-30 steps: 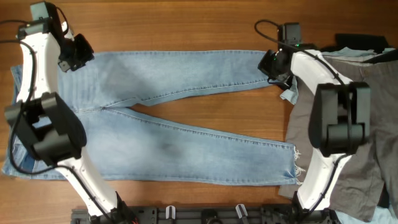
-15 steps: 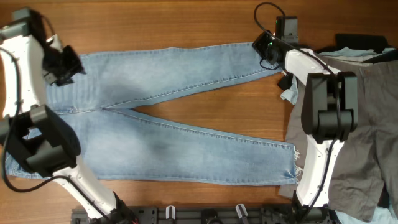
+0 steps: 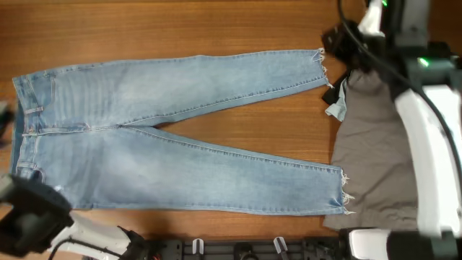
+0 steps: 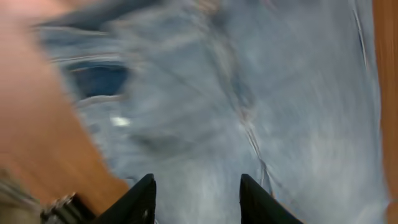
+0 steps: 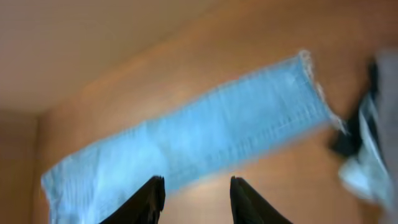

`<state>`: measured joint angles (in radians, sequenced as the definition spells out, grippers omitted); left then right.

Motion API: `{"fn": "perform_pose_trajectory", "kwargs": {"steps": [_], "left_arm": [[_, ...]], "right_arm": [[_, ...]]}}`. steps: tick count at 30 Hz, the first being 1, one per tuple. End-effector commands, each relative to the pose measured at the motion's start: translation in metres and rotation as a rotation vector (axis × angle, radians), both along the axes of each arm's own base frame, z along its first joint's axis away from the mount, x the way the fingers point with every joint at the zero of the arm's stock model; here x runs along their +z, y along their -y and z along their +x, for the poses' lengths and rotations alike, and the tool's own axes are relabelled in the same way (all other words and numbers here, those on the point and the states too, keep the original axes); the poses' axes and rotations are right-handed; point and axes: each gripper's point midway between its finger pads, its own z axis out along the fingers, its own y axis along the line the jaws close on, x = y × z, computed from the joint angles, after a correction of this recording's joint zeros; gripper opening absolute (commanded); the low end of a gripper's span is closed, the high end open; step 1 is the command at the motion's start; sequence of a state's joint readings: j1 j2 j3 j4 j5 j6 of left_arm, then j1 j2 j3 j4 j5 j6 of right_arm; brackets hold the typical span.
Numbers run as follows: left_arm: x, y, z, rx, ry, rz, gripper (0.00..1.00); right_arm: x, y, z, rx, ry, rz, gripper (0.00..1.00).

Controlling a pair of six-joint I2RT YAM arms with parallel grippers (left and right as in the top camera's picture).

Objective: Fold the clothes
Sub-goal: 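Move the right gripper to the lower leg hem and grasp it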

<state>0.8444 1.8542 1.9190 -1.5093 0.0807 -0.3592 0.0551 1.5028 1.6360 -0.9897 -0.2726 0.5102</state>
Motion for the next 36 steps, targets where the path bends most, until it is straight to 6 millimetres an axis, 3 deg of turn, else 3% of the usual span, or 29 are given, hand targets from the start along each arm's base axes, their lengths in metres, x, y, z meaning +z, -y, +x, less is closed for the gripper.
{"fn": "perform_pose_trajectory", "kwargs": {"steps": [1,3,4,10,14,21,24,29,31,36], "left_arm": [[-0.011,-0.043,-0.049,0.287,-0.013,0.006,0.44],[-0.028,-0.059,-0.070,0.372,-0.015,-0.003,0.43],[-0.041,-0.064,-0.088,0.437,-0.024,-0.027,0.43],[-0.081,-0.072,-0.135,0.590,-0.049,-0.083,0.46],[-0.107,-0.070,-0.143,0.617,-0.037,-0.106,0.47],[-0.131,-0.070,-0.142,0.560,-0.037,-0.079,0.51],[-0.133,-0.072,-0.141,0.558,-0.034,-0.074,0.52],[-0.133,-0.073,-0.141,0.558,-0.032,-0.072,0.53],[-0.133,-0.073,-0.141,0.558,-0.032,-0.072,0.54],[-0.133,-0.073,-0.141,0.558,-0.030,-0.070,0.54]], "right_arm": [[-0.044,0.008,-0.047,-0.023,-0.271,-0.027,0.38],[-0.073,0.016,-0.082,-0.075,-0.461,-0.052,0.36],[-0.099,0.018,-0.103,-0.077,-0.573,-0.068,0.36],[-0.178,0.010,-0.165,-0.111,-0.863,-0.008,0.38],[-0.220,-0.001,-0.210,-0.131,-1.026,0.067,0.38],[-0.254,-0.002,-0.273,-0.191,-1.222,0.078,0.39],[-0.263,-0.001,-0.288,-0.212,-1.261,0.077,0.40],[-0.275,0.001,-0.295,-0.248,-1.261,0.072,0.45],[-0.281,0.011,-0.300,-0.293,-1.265,0.011,0.46],[-0.292,0.022,-0.293,-0.363,-1.215,-0.045,0.41]]}}
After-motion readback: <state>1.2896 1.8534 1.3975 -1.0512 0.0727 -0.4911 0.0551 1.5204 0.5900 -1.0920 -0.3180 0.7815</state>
